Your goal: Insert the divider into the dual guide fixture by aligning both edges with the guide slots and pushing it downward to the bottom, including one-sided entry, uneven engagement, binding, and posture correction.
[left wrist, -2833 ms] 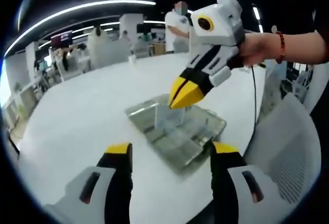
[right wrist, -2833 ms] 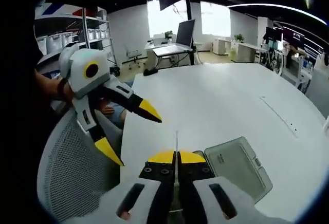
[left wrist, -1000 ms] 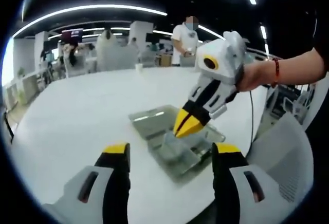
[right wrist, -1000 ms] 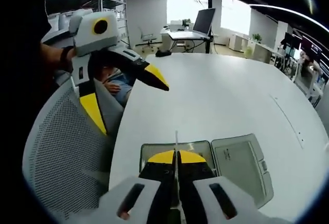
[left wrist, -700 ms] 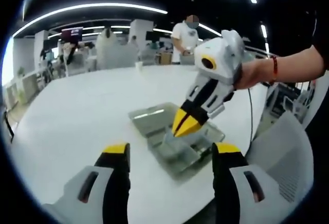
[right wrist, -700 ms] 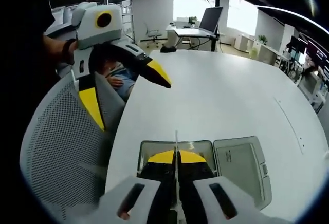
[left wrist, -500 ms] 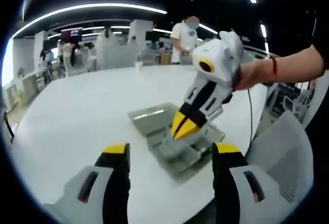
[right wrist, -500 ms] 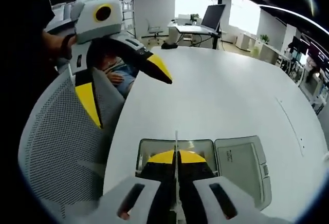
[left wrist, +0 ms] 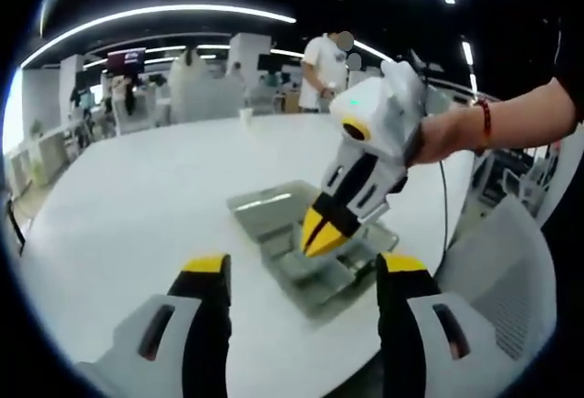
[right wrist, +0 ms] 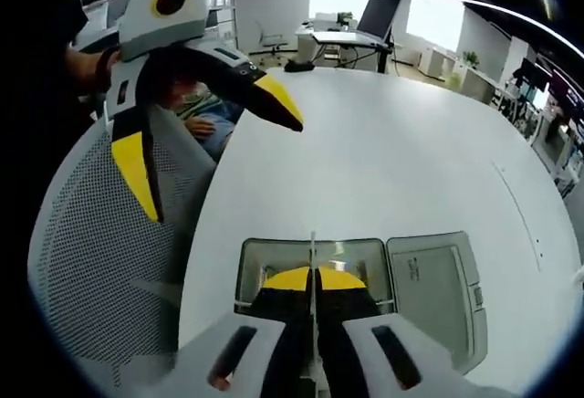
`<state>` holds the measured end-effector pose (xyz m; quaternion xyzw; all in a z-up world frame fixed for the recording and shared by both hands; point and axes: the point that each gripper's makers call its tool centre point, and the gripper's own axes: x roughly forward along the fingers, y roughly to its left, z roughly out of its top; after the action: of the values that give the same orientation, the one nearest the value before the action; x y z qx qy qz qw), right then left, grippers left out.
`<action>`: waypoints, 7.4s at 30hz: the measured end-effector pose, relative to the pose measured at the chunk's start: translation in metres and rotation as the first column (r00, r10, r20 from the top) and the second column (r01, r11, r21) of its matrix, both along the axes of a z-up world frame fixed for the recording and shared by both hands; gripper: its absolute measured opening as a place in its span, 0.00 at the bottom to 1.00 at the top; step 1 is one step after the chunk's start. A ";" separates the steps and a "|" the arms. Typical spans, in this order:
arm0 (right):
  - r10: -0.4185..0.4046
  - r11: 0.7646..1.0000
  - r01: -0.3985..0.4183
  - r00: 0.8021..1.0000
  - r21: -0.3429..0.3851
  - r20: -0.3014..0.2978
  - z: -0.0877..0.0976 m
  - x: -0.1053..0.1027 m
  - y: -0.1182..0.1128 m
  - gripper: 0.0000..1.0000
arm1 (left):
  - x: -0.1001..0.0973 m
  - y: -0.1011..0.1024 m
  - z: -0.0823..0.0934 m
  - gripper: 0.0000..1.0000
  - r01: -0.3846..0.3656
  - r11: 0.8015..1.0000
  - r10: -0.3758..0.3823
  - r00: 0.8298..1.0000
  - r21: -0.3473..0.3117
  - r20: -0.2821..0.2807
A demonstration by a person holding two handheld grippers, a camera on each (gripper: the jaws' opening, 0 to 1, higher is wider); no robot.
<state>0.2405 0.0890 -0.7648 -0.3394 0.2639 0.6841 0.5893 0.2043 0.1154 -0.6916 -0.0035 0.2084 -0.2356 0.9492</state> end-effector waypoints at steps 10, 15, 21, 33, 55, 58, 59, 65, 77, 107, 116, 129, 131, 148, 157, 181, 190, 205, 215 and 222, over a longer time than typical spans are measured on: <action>-0.005 0.999 0.006 0.999 -0.053 0.036 -0.011 -0.001 0.000 0.00 | -0.002 0.000 -0.001 0.64 -0.003 1.000 0.003 1.000 -0.015 -0.007; -0.003 0.998 0.006 0.999 -0.063 0.041 -0.014 0.000 0.000 0.00 | -0.001 -0.001 0.000 0.64 0.001 1.000 -0.001 1.000 -0.018 -0.005; 0.005 0.997 -0.001 0.999 -0.072 0.053 -0.015 0.001 0.000 0.00 | 0.000 -0.004 -0.002 0.64 0.005 1.000 -0.005 1.000 -0.026 -0.010; -0.222 0.974 0.223 0.975 0.044 -0.018 -0.005 0.007 0.003 0.04 | 0.001 -0.006 -0.002 0.64 0.031 0.999 -0.031 0.999 -0.012 -0.012; -0.540 0.790 0.549 0.834 0.273 -0.117 0.067 0.007 -0.072 0.26 | -0.004 -0.030 0.009 0.69 0.148 0.989 -0.148 0.989 -0.017 -0.019; -0.567 0.766 0.574 0.816 0.290 -0.117 0.072 0.002 -0.084 0.31 | -0.006 -0.036 0.011 0.70 0.179 0.984 -0.180 0.983 -0.016 -0.022; -0.580 0.754 0.588 0.805 0.292 -0.123 0.073 0.000 -0.090 0.33 | -0.007 -0.037 0.012 0.70 0.186 0.982 -0.186 0.982 -0.020 -0.021; -0.630 0.699 0.640 0.762 0.320 -0.147 0.082 -0.009 -0.117 0.42 | -0.012 -0.038 0.018 0.77 0.213 0.977 -0.213 0.977 -0.033 -0.008; -0.669 0.637 0.692 0.715 0.339 -0.203 0.084 -0.021 -0.157 0.68 | -0.029 -0.020 0.022 0.88 0.204 0.979 -0.204 0.979 -0.028 -0.011; -0.687 0.624 0.714 0.695 0.318 -0.211 0.075 -0.032 -0.170 0.79 | -0.044 0.010 0.024 0.91 0.162 0.987 -0.163 0.986 -0.014 -0.027; -0.685 0.628 0.713 0.696 0.310 -0.213 0.072 -0.032 -0.163 0.79 | -0.046 0.016 0.025 0.91 0.161 0.987 -0.161 0.987 -0.004 -0.031; -0.672 0.654 0.699 0.712 0.291 -0.202 0.068 -0.024 -0.149 0.80 | -0.039 0.021 0.018 0.92 0.167 0.986 -0.167 0.985 -0.009 -0.046; -0.672 0.660 0.694 0.717 0.287 -0.187 0.065 -0.023 -0.148 0.80 | -0.036 0.022 0.015 0.92 0.169 0.986 -0.169 0.984 -0.005 -0.051; -0.695 0.639 0.721 0.690 0.267 -0.201 0.062 -0.010 -0.155 0.79 | -0.020 0.020 0.005 0.91 0.187 0.982 -0.188 0.980 -0.026 -0.067; -0.694 0.638 0.724 0.689 0.264 -0.211 0.060 -0.011 -0.153 0.79 | -0.021 0.019 0.002 0.91 0.187 0.982 -0.189 0.979 -0.032 -0.077; -0.690 0.638 0.723 0.690 0.266 -0.219 0.060 -0.012 -0.152 0.80 | -0.020 0.018 -0.001 0.93 0.191 0.982 -0.191 0.978 -0.004 -0.088; -0.691 0.638 0.724 0.689 0.263 -0.221 0.060 -0.014 -0.153 0.79 | -0.022 0.018 -0.003 0.93 0.194 0.981 -0.193 0.977 0.001 -0.094; -0.687 0.645 0.720 0.693 0.256 -0.218 0.060 -0.013 -0.154 0.79 | -0.023 0.018 -0.004 0.93 0.199 0.980 -0.197 0.975 0.004 -0.100; -0.681 0.653 0.714 0.700 0.253 -0.215 0.059 -0.016 -0.152 0.80 | -0.022 0.017 -0.004 0.93 0.199 0.980 -0.198 0.976 0.001 -0.094; -0.677 0.663 0.707 0.707 0.245 -0.206 0.059 -0.016 -0.150 0.80 | -0.020 0.015 -0.008 0.93 0.201 0.980 -0.201 0.974 -0.004 -0.102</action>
<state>0.2248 -0.0612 -0.7054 -0.0845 0.2919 0.4563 0.8363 0.1842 0.1304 -0.6995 0.0086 0.2566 -0.3292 0.9087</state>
